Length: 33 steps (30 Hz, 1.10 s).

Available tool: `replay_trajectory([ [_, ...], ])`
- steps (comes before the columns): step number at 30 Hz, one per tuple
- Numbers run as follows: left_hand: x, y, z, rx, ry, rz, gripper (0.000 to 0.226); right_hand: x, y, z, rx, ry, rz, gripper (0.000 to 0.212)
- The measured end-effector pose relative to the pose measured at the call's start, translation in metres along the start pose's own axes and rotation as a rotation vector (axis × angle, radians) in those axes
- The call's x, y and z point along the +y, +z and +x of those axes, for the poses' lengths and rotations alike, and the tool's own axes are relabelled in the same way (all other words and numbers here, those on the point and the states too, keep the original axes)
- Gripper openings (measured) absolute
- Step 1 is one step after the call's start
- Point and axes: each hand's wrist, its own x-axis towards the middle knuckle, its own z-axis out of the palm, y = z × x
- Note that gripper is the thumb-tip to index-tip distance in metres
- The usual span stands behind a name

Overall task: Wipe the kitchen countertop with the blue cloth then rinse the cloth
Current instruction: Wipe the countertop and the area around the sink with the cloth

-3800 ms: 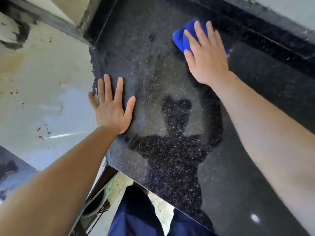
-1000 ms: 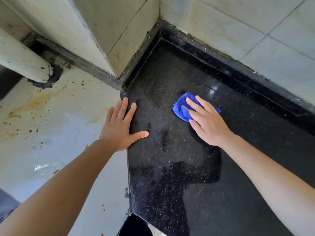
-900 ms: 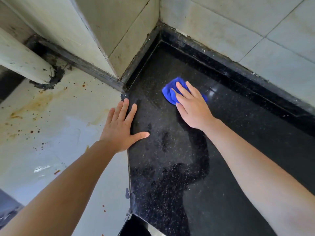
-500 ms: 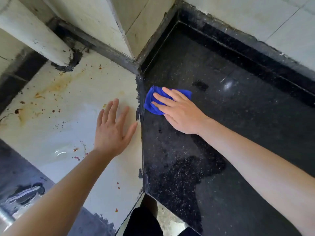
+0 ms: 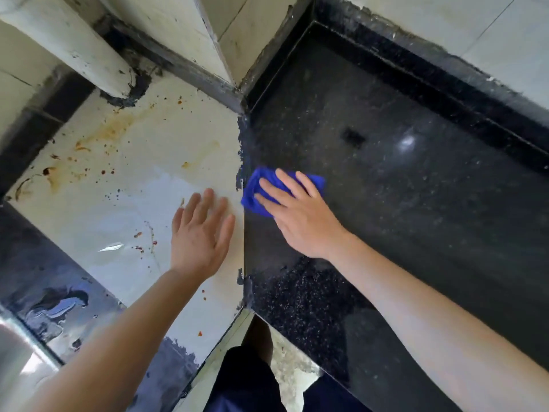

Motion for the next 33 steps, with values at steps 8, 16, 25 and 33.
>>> replay_trajectory([
  [8,0.004,-0.005,0.002,-0.080,-0.028,-0.012,0.074,0.028,-0.013,-0.030,-0.143,-0.094,-0.086,0.055],
  [16,-0.003,-0.002,0.003,-0.120,0.004,0.039,0.070,0.035,-0.019,0.093,-0.015,0.295,-0.036,0.054],
  [25,-0.006,0.009,-0.002,-0.037,0.010,-0.046,0.066,-0.045,0.008,-0.119,-0.268,-0.175,-0.027,0.063],
  [33,-0.014,0.011,-0.071,-0.010,-0.168,-0.042,0.059,-0.016,-0.005,0.000,-0.155,0.138,-0.055,0.052],
])
